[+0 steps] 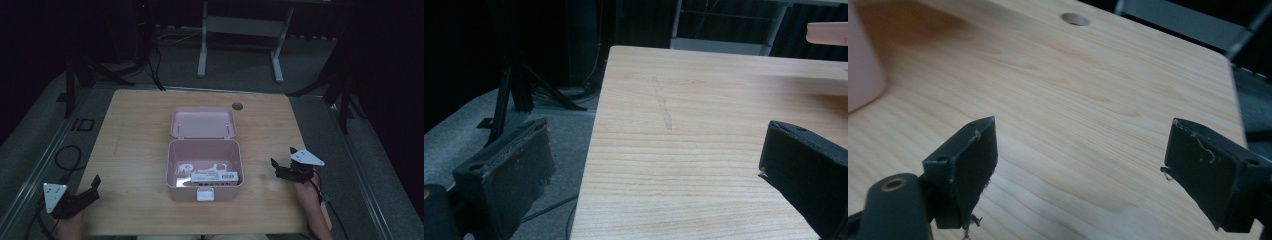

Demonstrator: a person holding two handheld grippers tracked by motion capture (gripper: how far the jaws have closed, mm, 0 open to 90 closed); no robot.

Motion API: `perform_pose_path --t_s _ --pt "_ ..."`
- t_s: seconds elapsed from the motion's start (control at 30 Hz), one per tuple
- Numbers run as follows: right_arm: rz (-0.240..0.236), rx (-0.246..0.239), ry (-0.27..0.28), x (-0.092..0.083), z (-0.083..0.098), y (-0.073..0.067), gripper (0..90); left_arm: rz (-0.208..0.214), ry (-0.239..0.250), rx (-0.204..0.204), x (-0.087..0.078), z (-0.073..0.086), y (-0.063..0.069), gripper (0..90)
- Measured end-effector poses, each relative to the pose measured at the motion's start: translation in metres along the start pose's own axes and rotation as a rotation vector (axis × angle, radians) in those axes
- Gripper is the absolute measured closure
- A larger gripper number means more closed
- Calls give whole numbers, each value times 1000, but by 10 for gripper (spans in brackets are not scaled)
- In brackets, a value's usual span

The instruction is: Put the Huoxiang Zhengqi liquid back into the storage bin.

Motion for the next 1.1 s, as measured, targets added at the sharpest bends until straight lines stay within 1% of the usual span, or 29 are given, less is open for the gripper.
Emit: perform_pose_path --t_s 0.07,0.17,0.2,0.27,0.4,0.47,0.5,0.6,0.63,0.77,0.97,1.1 --pt "27 32 15 -3 3 6 135 0 0 1 0 0 0 9" --pt "53 88 28 -6 6 13 136 -1 0 1 0 0 0 9" --pt "56 109 34 -7 8 16 136 -1 1 0 0 0 0 9" --pt "55 128 35 -7 10 17 136 0 1 -1 0 0 0 9" --pt "69 147 25 -8 14 20 136 0 2 0 0 0 -1 10" --pt "80 157 31 -9 16 23 136 1 2 1 0 0 -1 9" --pt "78 174 31 -9 16 24 136 2 2 0 0 0 0 10" --pt "96 188 40 -11 17 28 136 2 1 1 0 0 0 9" --pt "98 196 34 -10 18 30 136 3 -1 6 0 0 0 9" --pt "114 203 11 -9 22 34 136 3 -4 14 1 0 1 9" --pt "108 236 11 -9 24 38 136 5 -2 7 0 0 0 9" --pt "104 245 9 -9 24 40 136 5 -3 9 0 0 0 9"
Point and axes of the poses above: each handheld gripper's, and its own axes: x roughly forward along the jaws, z roughly out of its underside, y roughly to its right, the point moved 6 cm from there along x, roughly forward along the jaws, and after that the axes turned 1 degree about x, right-handed, at the moved point
